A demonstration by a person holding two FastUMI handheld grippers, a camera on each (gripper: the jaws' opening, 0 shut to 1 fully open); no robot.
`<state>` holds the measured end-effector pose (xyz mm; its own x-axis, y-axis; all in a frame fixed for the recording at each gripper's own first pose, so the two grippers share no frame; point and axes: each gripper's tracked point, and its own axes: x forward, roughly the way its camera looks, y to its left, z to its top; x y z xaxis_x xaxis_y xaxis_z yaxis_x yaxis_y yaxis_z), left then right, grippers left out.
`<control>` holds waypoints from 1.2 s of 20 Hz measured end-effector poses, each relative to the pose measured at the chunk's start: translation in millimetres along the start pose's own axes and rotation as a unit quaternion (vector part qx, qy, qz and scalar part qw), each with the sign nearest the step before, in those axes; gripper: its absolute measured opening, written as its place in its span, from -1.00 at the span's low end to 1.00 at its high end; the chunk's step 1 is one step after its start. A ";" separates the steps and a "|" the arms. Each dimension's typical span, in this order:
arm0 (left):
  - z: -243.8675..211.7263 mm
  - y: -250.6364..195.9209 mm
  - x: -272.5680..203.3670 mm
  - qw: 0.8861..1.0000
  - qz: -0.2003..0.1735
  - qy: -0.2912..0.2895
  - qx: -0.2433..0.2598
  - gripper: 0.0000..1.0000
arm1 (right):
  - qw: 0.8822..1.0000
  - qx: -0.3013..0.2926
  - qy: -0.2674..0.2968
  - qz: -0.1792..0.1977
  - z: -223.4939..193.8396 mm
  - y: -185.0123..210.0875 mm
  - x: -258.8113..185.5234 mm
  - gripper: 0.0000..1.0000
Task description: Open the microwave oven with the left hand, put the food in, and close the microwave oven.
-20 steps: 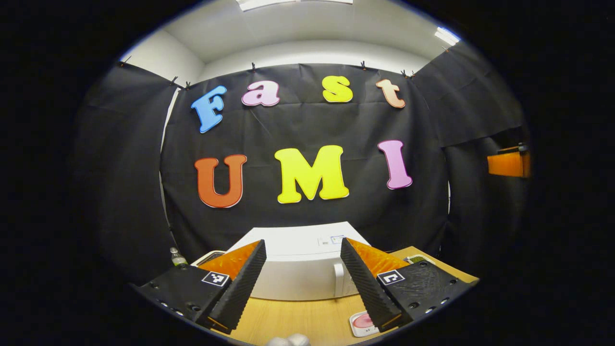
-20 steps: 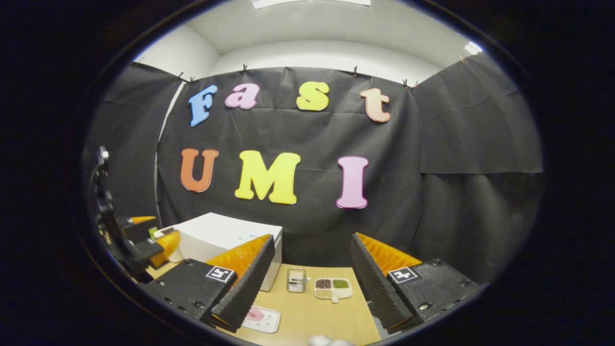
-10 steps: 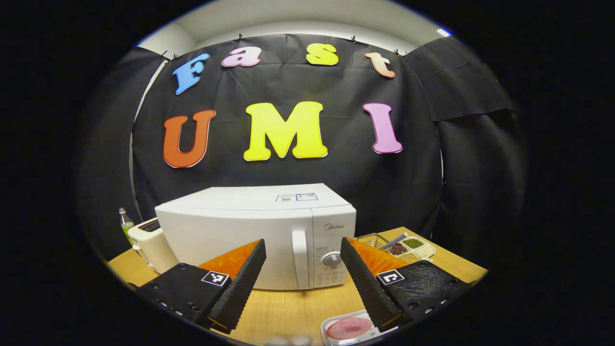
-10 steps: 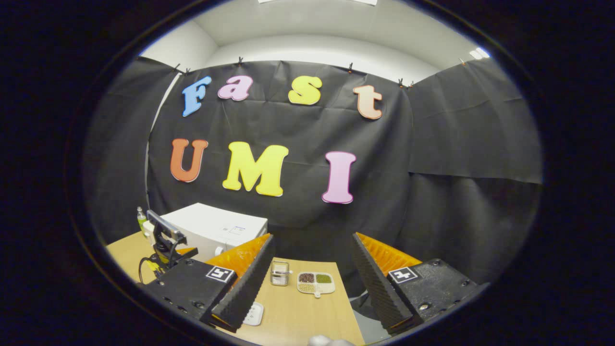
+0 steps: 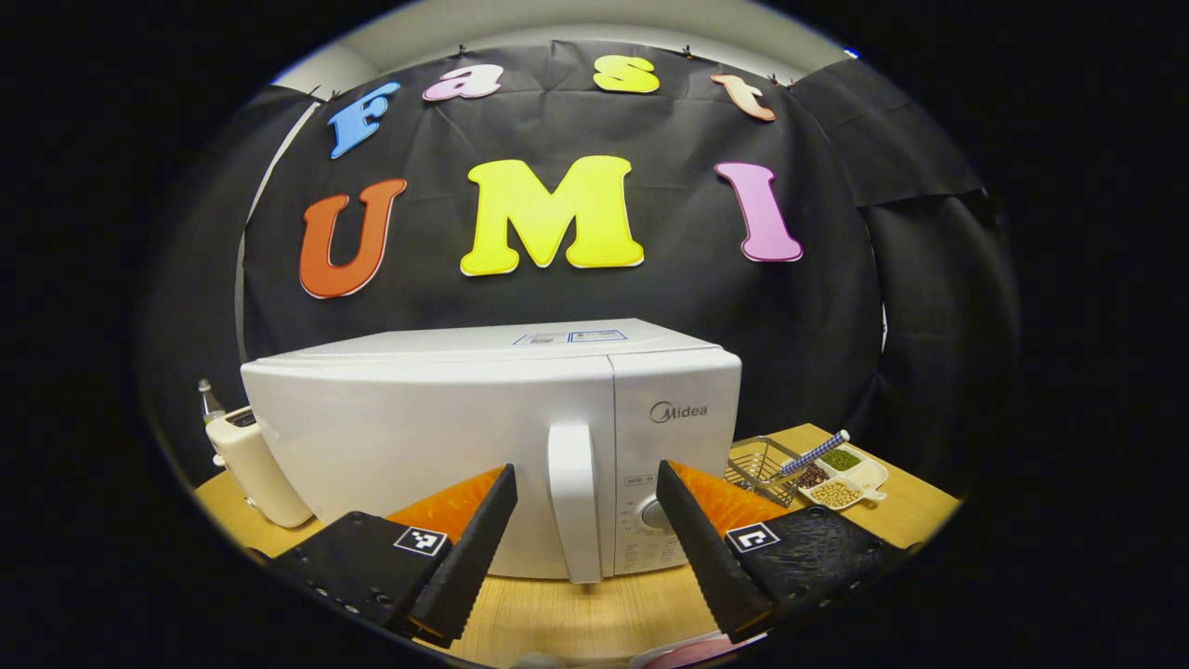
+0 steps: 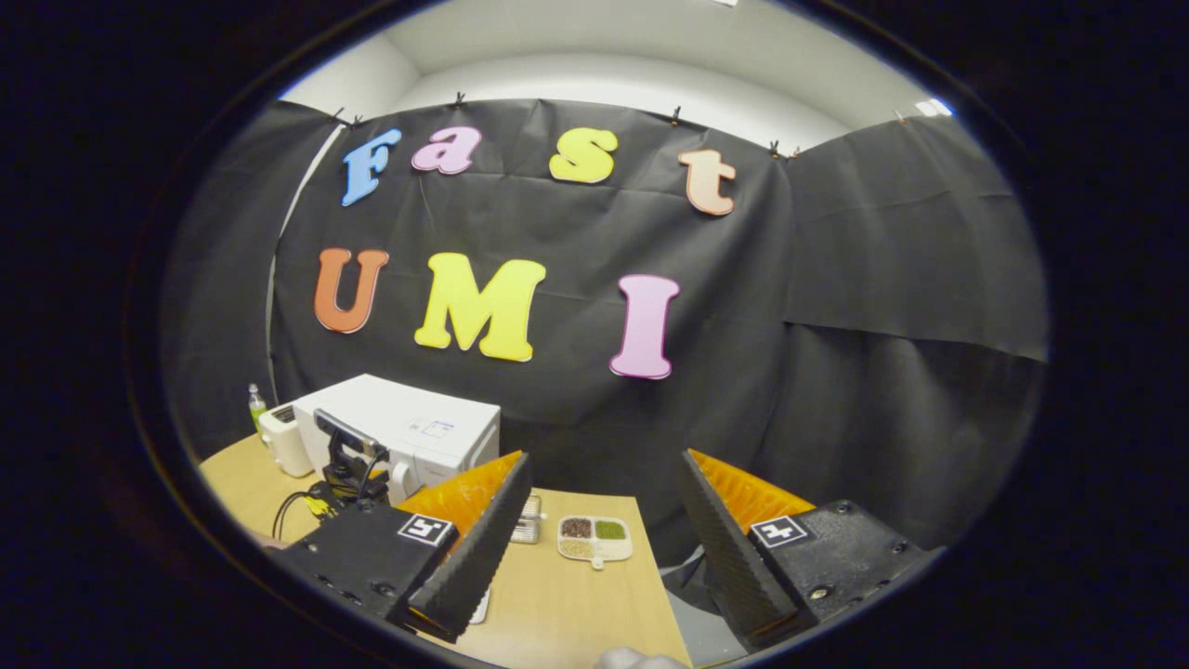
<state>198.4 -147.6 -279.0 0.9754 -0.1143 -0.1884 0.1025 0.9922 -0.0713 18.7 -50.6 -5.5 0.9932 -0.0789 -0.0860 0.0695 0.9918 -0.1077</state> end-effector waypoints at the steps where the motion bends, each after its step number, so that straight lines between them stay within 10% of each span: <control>1: -0.2 5.4 1.1 1.000 0.010 0.000 0.002 0.72 | 1.000 -0.003 0.000 0.001 0.5 1.6 0.5 0.93; 4: -2.5 9.5 3.6 1.000 0.010 0.002 -0.005 0.05 | 1.000 -0.009 0.000 0.004 0.6 4.4 2.0 0.93; 16: -3.8 3.7 2.5 1.000 0.006 0.010 -0.012 -1.00 | 1.000 -0.014 0.011 0.022 0.1 13.6 -2.1 1.00; 24: -9.0 2.7 -18.4 1.000 -0.013 0.019 -0.018 -0.87 | 0.999 -0.025 -0.001 0.033 10.0 23.8 -4.1 0.93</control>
<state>179.0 -143.3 -284.5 0.9643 -0.1427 -0.2230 0.1200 0.9864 -0.1122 17.3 -25.6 2.1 0.9956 -0.0134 -0.0922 -0.0007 0.9884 -0.1518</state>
